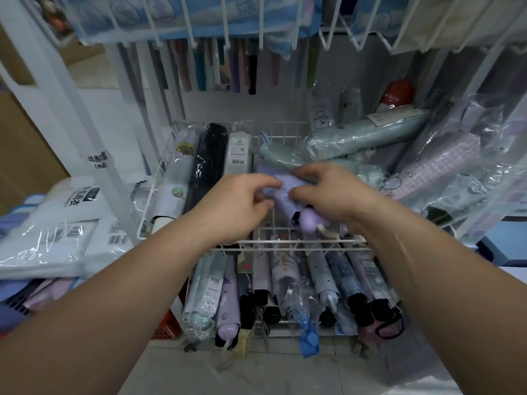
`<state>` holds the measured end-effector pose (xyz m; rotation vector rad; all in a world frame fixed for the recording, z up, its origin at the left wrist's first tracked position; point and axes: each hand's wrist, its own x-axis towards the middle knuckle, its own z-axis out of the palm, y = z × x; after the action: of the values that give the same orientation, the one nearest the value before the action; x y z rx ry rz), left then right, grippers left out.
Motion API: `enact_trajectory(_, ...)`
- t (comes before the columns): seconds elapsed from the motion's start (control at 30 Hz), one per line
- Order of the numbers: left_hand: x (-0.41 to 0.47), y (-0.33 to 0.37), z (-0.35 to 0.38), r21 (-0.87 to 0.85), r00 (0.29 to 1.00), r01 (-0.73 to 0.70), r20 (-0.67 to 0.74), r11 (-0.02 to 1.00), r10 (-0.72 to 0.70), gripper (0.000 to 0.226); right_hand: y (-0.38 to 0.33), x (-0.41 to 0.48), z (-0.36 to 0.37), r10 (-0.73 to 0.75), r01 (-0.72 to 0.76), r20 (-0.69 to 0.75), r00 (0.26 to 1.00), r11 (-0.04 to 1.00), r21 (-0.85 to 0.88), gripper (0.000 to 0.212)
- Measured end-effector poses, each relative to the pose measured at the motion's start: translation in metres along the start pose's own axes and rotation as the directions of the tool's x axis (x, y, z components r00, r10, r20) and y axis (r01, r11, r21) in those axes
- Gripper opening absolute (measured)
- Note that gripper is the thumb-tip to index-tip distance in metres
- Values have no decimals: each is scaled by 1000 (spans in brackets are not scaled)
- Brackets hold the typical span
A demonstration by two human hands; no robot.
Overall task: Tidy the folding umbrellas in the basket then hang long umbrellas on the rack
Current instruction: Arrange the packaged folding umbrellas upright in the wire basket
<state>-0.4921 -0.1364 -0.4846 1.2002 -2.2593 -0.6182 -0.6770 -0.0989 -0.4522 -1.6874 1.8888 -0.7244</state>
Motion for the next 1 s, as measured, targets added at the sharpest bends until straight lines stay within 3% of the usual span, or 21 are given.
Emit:
enact_trajectory(0.13, -6, -3, -11, -239, 991, -34, -132, 970, 2, 36, -15, -4, -3, -97, 104, -194, 976, 994, 27, 52)
enact_trajectory(0.23, -9, -10, -18, -290, 987, -38, -160, 956, -9, 38, -30, 2, 16, -197, 202, -284, 938, 979, -13, 54)
enact_trajectory(0.4, -1, -27, -35, -379, 960, 62, -229, 923, -159, 48, -55, 38, 51, -279, 319, -274, 921, 941, 113, 52)
enact_trajectory(0.53, 3, -33, -47, -306, 941, 149, -249, 940, -230, 45, -62, 58, 71, -202, 272, -251, 947, 920, 282, 50)
enact_trajectory(0.6, 2, -35, -54, -200, 905, 183, -348, 963, -244, 42, -65, 61, 83, -181, 246, -202, 962, 897, 366, 51)
enact_trajectory(0.7, -2, -40, -64, 0, 857, 258, -461, 966, -229, 40, -72, 63, 103, -288, 307, -109, 951, 868, 390, 54)
enact_trajectory(0.77, -5, -45, -69, 135, 856, 311, -471, 941, -216, 39, -76, 63, 109, -374, 364, -16, 927, 892, 267, 57)
enact_trajectory(0.83, -10, -45, -70, 166, 864, 337, -446, 927, -234, 40, -78, 63, 108, -421, 409, 80, 903, 903, 132, 65)
enact_trajectory(1.0, -1, -52, -66, 284, 887, 251, -450, 925, -102, 21, -75, 64, 96, -426, 387, 341, 838, 905, 179, 72)
